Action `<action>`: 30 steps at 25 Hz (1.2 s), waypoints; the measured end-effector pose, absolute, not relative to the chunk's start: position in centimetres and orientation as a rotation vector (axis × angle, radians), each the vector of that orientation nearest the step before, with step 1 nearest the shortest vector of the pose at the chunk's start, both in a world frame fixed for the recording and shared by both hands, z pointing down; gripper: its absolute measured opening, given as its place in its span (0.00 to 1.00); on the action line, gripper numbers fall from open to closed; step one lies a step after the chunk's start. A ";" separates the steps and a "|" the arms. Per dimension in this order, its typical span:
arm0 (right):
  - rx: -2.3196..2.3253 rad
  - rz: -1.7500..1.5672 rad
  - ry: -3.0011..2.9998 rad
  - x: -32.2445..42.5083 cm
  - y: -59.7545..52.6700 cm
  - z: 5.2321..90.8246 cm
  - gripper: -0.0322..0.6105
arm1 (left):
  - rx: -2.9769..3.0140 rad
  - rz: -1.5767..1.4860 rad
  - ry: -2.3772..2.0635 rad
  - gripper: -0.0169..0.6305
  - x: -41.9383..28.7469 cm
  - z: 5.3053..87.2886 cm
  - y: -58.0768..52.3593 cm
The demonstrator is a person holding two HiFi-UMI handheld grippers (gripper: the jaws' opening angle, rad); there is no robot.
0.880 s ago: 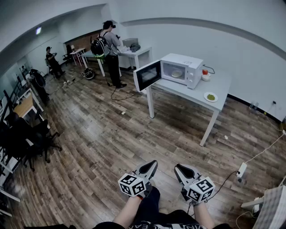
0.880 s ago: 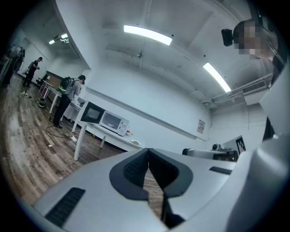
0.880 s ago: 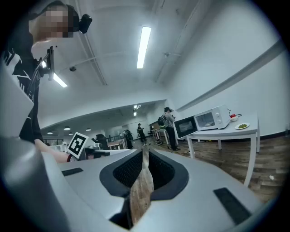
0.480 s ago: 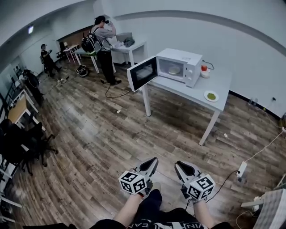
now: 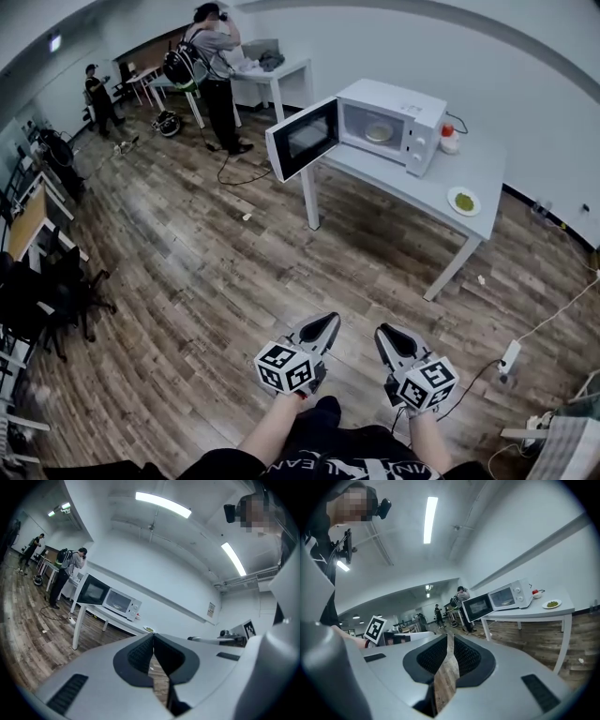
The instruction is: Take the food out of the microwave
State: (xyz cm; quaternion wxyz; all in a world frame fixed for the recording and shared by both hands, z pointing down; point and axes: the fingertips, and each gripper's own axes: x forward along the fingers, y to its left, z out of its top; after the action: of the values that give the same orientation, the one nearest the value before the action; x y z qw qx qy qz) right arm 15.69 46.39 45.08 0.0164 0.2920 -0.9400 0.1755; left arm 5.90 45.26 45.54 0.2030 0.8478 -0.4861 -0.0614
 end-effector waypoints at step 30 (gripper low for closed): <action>1.044 0.818 -2.877 10.2 24.1 48.4 0.15 | 2.279 -0.216 -1.359 0.04 -2.6 48.7 24.7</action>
State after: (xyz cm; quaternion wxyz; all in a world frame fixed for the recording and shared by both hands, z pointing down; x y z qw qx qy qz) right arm 10.17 24.06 48.37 -0.0131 0.3294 -0.9081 0.2583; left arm -2.58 24.71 48.71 0.2372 0.8316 -0.4960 -0.0787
